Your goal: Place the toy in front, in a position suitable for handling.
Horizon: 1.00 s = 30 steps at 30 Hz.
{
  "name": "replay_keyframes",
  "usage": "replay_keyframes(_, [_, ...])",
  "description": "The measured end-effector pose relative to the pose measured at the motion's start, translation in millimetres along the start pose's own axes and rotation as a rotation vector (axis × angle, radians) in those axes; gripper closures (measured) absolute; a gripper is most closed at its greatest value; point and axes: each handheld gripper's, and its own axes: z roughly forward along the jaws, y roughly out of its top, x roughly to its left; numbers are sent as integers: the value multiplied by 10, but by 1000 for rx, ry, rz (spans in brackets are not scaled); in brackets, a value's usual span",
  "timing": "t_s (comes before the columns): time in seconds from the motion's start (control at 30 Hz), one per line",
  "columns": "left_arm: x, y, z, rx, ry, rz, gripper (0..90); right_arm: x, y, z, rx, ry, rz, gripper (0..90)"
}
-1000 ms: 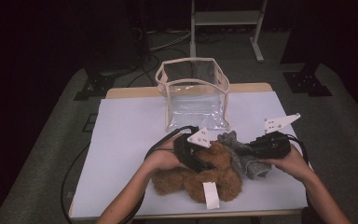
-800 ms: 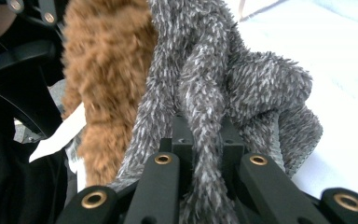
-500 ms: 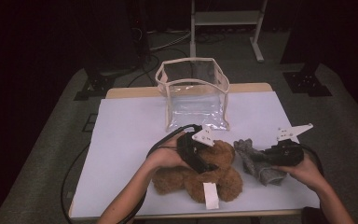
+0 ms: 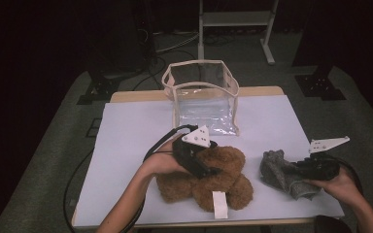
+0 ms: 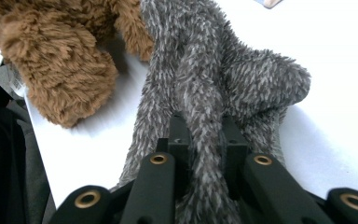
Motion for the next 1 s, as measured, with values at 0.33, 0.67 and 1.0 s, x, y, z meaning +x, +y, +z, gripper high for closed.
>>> replay_keyframes(0.33, [-71,-167,-209,3,24,-4,163,42,131,-79,-33,31,-26,598])
replay_keyframes(0.67, [-91,-356,-420,-34,69,-40,153,73,326,-109,-30,34,-52,557])
replay_keyframes(1.0, [-117,-483,-542,-39,114,-66,114,114,616,-70,-35,60,-105,524])
